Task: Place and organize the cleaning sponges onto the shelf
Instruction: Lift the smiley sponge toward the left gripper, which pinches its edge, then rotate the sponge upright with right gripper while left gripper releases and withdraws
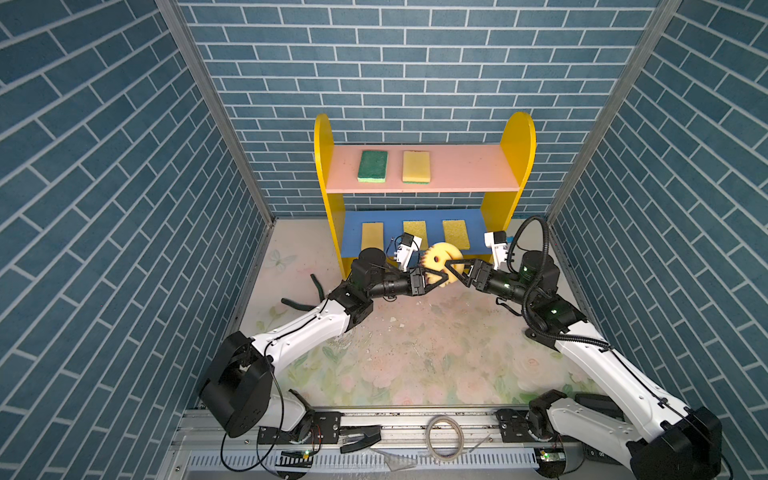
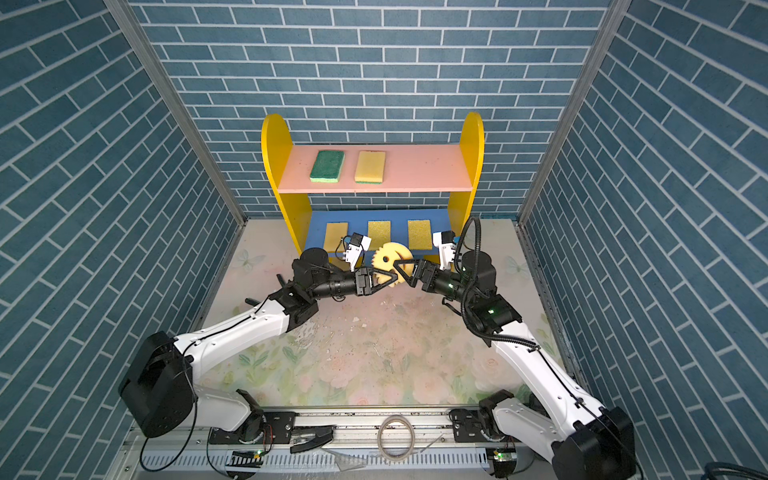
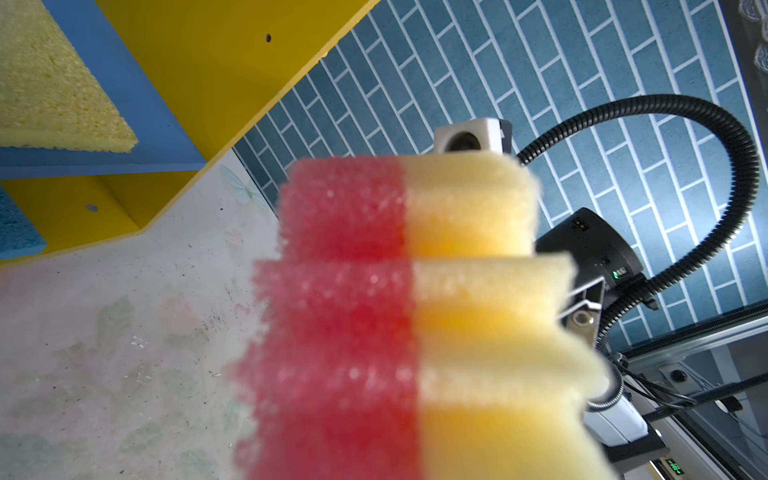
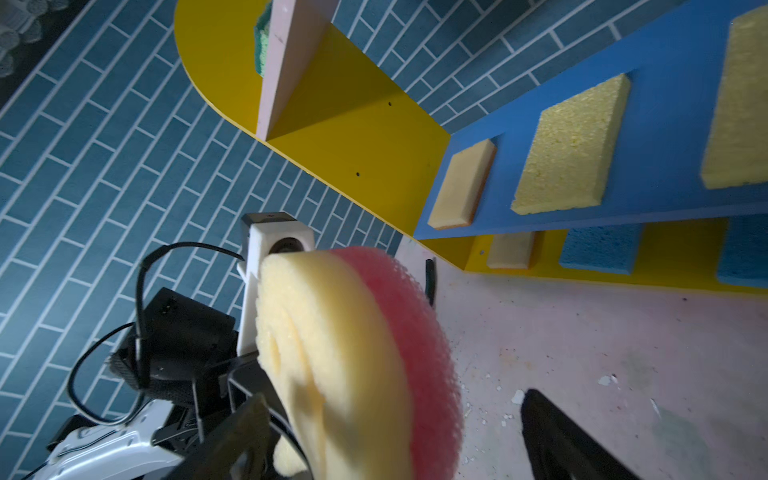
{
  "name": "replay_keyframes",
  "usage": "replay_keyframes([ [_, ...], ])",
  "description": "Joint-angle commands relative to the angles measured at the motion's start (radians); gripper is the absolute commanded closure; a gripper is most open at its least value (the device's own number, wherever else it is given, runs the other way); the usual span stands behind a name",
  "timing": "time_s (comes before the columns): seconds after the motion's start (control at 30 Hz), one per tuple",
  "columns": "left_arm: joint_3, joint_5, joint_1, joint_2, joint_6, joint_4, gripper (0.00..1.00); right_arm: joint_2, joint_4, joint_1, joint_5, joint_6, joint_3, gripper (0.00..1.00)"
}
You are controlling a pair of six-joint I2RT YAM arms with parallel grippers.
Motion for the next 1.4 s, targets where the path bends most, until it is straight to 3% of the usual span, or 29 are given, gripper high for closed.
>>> replay_keyframes([
  [0.0, 0.03, 0.067, 0.004, -0.006, -0.033, 0.034, 0.68, 0.028, 0.221, -0.008, -0.117, 0.091, -0.029, 0.15],
  [0.17, 0.027, 0.087, 0.007, 0.013, -0.094, 0.112, 0.67, 0.059, 0.362, -0.021, -0.169, 0.184, -0.032, 0.34],
  [0.37, 0.012, 0.103, 0.018, 0.06, -0.218, 0.275, 0.67, 0.049, 0.378, -0.023, -0.174, 0.215, -0.041, 0.54],
  [0.57, 0.013, 0.102, 0.018, 0.066, -0.228, 0.286, 0.67, 0.017, 0.366, -0.024, -0.151, 0.215, -0.057, 0.72],
  [0.7, 0.016, 0.092, 0.019, 0.045, -0.21, 0.265, 0.5, 0.005, 0.352, -0.026, -0.143, 0.213, -0.053, 0.79],
  [0.8, 0.029, 0.052, 0.019, -0.011, -0.088, 0.114, 0.4, -0.001, 0.331, -0.028, -0.142, 0.207, -0.035, 0.82],
  [1.0, 0.104, -0.179, 0.019, -0.188, 0.281, -0.422, 0.35, -0.023, 0.207, -0.028, -0.127, 0.141, 0.022, 0.84],
  [1.13, 0.15, -0.452, 0.018, -0.323, 0.447, -0.686, 0.33, -0.036, 0.11, -0.029, -0.098, 0.083, 0.062, 0.87],
  [1.27, 0.135, -0.717, 0.02, -0.456, 0.543, -0.805, 0.3, -0.032, 0.036, -0.031, -0.067, 0.037, 0.115, 0.88],
  [1.37, 0.127, -0.79, 0.02, -0.513, 0.578, -0.847, 0.29, -0.013, -0.01, -0.031, -0.064, 0.016, 0.159, 0.89],
])
